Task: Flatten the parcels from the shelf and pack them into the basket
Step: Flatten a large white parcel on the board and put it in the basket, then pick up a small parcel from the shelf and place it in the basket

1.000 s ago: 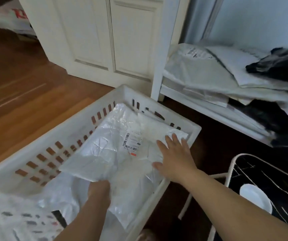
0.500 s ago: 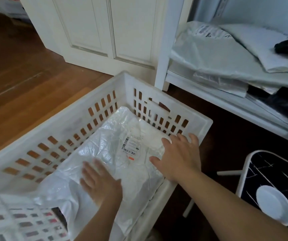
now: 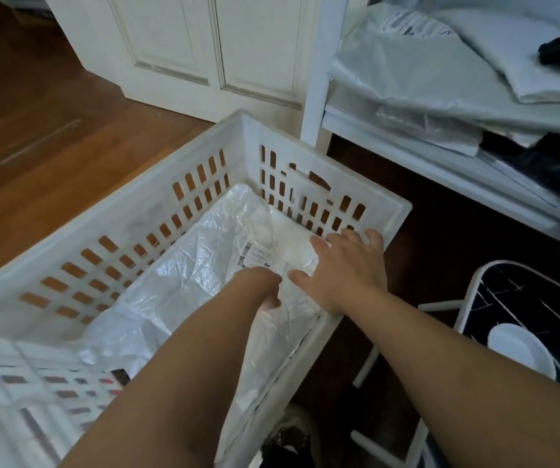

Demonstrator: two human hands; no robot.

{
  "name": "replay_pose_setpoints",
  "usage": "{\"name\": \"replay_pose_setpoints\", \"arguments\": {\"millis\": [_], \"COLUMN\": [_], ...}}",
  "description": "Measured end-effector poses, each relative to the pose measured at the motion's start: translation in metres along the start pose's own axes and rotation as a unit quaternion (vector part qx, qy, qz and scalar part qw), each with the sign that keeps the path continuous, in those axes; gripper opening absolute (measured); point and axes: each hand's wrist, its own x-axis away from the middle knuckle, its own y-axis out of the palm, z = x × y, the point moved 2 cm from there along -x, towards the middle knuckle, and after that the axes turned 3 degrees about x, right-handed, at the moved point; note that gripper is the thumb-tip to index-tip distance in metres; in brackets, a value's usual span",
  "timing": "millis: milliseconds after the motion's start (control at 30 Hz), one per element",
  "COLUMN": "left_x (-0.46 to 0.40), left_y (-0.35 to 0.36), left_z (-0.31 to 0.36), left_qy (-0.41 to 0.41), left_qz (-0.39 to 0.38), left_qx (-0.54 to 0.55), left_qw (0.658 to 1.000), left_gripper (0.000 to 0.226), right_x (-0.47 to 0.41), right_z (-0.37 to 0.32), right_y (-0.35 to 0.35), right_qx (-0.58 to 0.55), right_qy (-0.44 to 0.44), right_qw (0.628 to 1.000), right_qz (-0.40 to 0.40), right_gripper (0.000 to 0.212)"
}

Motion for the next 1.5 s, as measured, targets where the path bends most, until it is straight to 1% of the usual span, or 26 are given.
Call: {"name": "replay_pose_setpoints", "arguments": {"millis": [67, 133, 167, 233, 267, 333, 367, 467, 567, 600, 733, 833, 900, 1000, 1033, 1067, 1100, 1133, 1200, 1300, 1333, 1367, 1400, 1433, 1467, 1500], "left_x": [0.013, 0.034, 0.045, 0.069, 0.078, 0.095, 0.103, 0.128, 0.155, 0.162, 0.178, 0.186, 0.184, 0.165, 0.155, 0.145, 0.139, 0.135, 0.131, 0.137, 0.142, 0.149, 0.158, 0.167, 0.177, 0.186], "left_y": [-0.025, -0.046, -0.047, -0.071, -0.082, -0.102, -0.109, -0.123, -0.131, -0.135, -0.152, -0.164, -0.167, -0.172, -0.173, -0.174, -0.175, -0.176, -0.178, -0.180, -0.181, -0.180, -0.178, -0.173, -0.165, -0.155], "left_z": [0.007, 0.018, 0.013, 0.030, 0.036, 0.052, 0.059, 0.101, 0.153, 0.173, 0.255, 0.316, 0.351, 0.382, 0.388, 0.392, 0.395, 0.399, 0.405, 0.413, 0.417, 0.421, 0.426, 0.430, 0.434, 0.435], "left_qy": [0.011, 0.027, 0.022, 0.031, 0.033, 0.042, 0.048, 0.102, 0.155, 0.172, 0.220, 0.247, 0.243, 0.201, 0.184, 0.172, 0.159, 0.153, 0.159, 0.176, 0.190, 0.210, 0.238, 0.271, 0.308, 0.341], "left_qz": [0.057, 0.100, 0.116, 0.192, 0.236, 0.300, 0.310, 0.307, 0.300, 0.300, 0.287, 0.289, 0.283, 0.250, 0.238, 0.230, 0.226, 0.236, 0.252, 0.320, 0.339, 0.336, 0.308, 0.266, 0.222, 0.182], "left_qx": [0.009, 0.020, 0.031, 0.045, 0.057, 0.103, 0.129, 0.165, 0.165, 0.176, 0.299, 0.355, 0.391, 0.456, 0.458, 0.440, 0.420, 0.414, 0.458, 0.500, 0.518, 0.541, 0.568, 0.582, 0.573, 0.551], "left_qw": [0.998, 0.994, 0.992, 0.980, 0.969, 0.948, 0.941, 0.932, 0.927, 0.922, 0.883, 0.854, 0.842, 0.830, 0.837, 0.851, 0.865, 0.866, 0.837, 0.785, 0.762, 0.742, 0.725, 0.719, 0.726, 0.740], "left_gripper": [0.053, 0.051, 0.050, 0.047, 0.045, 0.040, 0.037, 0.030, 0.033, 0.029, 0.022, 0.019, 0.024, 0.033, 0.040, 0.046, 0.047, 0.039, 0.013, 0.012, 0.013, 0.015, 0.018, 0.021, 0.024, 0.027], "right_x": [0.003, 0.013, 0.015, 0.039, 0.052, 0.077, 0.088, 0.132, 0.173, 0.187, 0.241, 0.270, 0.285, 0.296, 0.298, 0.300, 0.301, 0.301, 0.299, 0.297, 0.297, 0.297, 0.298, 0.299, 0.302, 0.305], "right_z": [0.007, 0.017, 0.011, 0.024, 0.030, 0.049, 0.060, 0.118, 0.175, 0.194, 0.262, 0.302, 0.324, 0.348, 0.353, 0.357, 0.359, 0.360, 0.364, 0.366, 0.366, 0.368, 0.369, 0.370, 0.370, 0.369], "right_y": [-0.004, -0.010, -0.008, -0.015, -0.017, -0.019, -0.019, -0.029, -0.040, -0.043, -0.041, -0.032, -0.023, -0.004, 0.004, 0.012, 0.020, 0.029, 0.048, 0.057, 0.056, 0.053, 0.049, 0.045, 0.041, 0.038], "right_qx": [-0.028, -0.093, -0.132, -0.206, -0.235, -0.256, -0.248, -0.214, -0.227, -0.234, -0.240, -0.253, -0.271, -0.297, -0.311, -0.321, -0.327, -0.331, -0.343, -0.367, -0.381, -0.404, -0.447, -0.526, -0.630, -0.734], "right_qy": [-0.024, -0.048, -0.066, -0.046, -0.034, -0.018, -0.013, 0.039, 0.109, 0.130, 0.207, 0.256, 0.282, 0.310, 0.311, 0.307, 0.299, 0.291, 0.283, 0.295, 0.303, 0.319, 0.338, 0.357, 0.364, 0.350], "right_qw": [0.999, 0.994, 0.987, 0.976, 0.971, 0.966, 0.969, 0.976, 0.964, 0.958, 0.932, 0.906, 0.891, 0.872, 0.866, 0.863, 0.864, 0.866, 0.867, 0.853, 0.842, 0.825, 0.792, 0.730, 0.638, 0.532], "right_qz": [-0.007, -0.038, -0.060, -0.050, -0.032, 0.000, 0.004, 0.029, 0.085, 0.106, 0.174, 0.221, 0.231, 0.237, 0.239, 0.240, 0.239, 0.237, 0.226, 0.224, 0.232, 0.235, 0.242, 0.250, 0.250, 0.237], "right_gripper": [0.079, 0.081, 0.081, 0.079, 0.077, 0.071, 0.068, 0.062, 0.054, 0.051, 0.039, 0.033, 0.032, 0.030, 0.029, 0.028, 0.027, 0.026, 0.027, 0.026, 0.026, 0.029, 0.037, 0.046, 0.051, 0.050]}}
